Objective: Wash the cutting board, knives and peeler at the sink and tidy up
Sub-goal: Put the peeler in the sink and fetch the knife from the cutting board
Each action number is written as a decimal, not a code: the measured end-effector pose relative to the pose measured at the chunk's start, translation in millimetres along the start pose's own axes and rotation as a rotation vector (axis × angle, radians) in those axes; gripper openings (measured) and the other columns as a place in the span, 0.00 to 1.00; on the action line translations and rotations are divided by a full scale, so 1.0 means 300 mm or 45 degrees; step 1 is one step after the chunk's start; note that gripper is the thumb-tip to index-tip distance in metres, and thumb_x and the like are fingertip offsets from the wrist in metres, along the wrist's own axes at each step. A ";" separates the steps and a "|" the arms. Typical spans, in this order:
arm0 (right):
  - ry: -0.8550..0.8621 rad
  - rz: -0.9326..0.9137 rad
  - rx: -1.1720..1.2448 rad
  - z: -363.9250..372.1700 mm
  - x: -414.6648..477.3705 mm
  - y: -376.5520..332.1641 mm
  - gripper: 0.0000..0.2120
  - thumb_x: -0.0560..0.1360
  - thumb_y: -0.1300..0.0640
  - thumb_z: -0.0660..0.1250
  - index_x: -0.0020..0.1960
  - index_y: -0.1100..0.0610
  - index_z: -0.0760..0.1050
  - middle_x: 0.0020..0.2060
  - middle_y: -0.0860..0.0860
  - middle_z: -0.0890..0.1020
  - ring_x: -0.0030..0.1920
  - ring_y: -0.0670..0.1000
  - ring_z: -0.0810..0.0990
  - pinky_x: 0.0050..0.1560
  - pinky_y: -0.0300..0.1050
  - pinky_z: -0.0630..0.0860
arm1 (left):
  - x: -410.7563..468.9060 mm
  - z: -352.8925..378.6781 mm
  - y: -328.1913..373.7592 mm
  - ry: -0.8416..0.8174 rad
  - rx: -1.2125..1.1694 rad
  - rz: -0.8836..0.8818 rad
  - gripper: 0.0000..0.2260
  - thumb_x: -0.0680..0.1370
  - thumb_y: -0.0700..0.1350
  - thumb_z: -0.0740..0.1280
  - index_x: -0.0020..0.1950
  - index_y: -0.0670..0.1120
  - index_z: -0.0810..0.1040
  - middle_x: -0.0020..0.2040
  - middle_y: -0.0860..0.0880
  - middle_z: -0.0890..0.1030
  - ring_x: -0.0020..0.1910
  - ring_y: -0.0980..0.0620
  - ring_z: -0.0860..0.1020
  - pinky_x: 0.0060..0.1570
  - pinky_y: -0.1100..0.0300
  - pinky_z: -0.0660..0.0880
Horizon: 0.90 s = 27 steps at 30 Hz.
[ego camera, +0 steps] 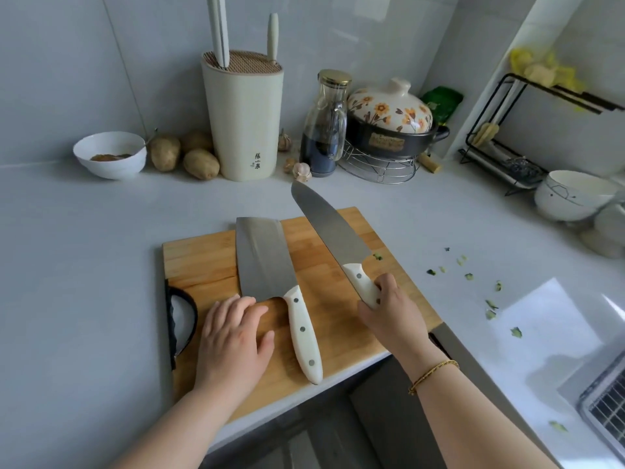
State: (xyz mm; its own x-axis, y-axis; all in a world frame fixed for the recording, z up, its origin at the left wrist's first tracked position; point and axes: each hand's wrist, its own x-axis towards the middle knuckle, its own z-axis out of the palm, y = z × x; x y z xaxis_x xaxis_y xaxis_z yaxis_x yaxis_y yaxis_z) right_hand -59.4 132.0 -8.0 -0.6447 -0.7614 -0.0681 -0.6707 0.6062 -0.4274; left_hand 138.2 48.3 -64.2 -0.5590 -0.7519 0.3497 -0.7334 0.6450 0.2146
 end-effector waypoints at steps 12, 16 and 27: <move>0.211 0.206 0.119 -0.264 -0.298 0.411 0.15 0.73 0.51 0.64 0.58 0.53 0.70 0.42 0.46 0.73 0.41 0.49 0.71 0.30 0.35 0.63 | -0.101 -0.076 0.537 0.147 -0.540 0.345 0.16 0.70 0.48 0.57 0.45 0.43 0.82 0.47 0.46 0.82 0.52 0.53 0.70 0.55 0.62 0.67; 0.249 0.318 0.147 -0.369 -0.465 0.622 0.16 0.73 0.50 0.66 0.59 0.53 0.70 0.43 0.46 0.72 0.42 0.49 0.73 0.42 0.42 0.71 | -0.195 -0.044 0.805 0.031 -0.540 0.583 0.11 0.68 0.48 0.62 0.42 0.48 0.83 0.44 0.53 0.83 0.49 0.57 0.76 0.54 0.63 0.71; 0.454 0.684 0.295 -0.555 -0.969 1.243 0.10 0.72 0.51 0.68 0.47 0.46 0.66 0.40 0.45 0.75 0.40 0.49 0.73 0.36 0.38 0.68 | -0.420 0.071 1.495 -0.439 -0.583 0.913 0.11 0.71 0.43 0.66 0.52 0.50 0.80 0.51 0.57 0.79 0.54 0.57 0.77 0.57 0.62 0.71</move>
State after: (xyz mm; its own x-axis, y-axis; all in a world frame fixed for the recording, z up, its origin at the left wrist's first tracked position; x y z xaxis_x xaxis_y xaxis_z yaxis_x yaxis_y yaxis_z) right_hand -183.1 617.5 2.5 -0.9741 -0.2224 -0.0409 -0.1536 0.7837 -0.6019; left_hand -128.5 429.3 -31.5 -0.9594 -0.1022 0.2630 0.0176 0.9087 0.4170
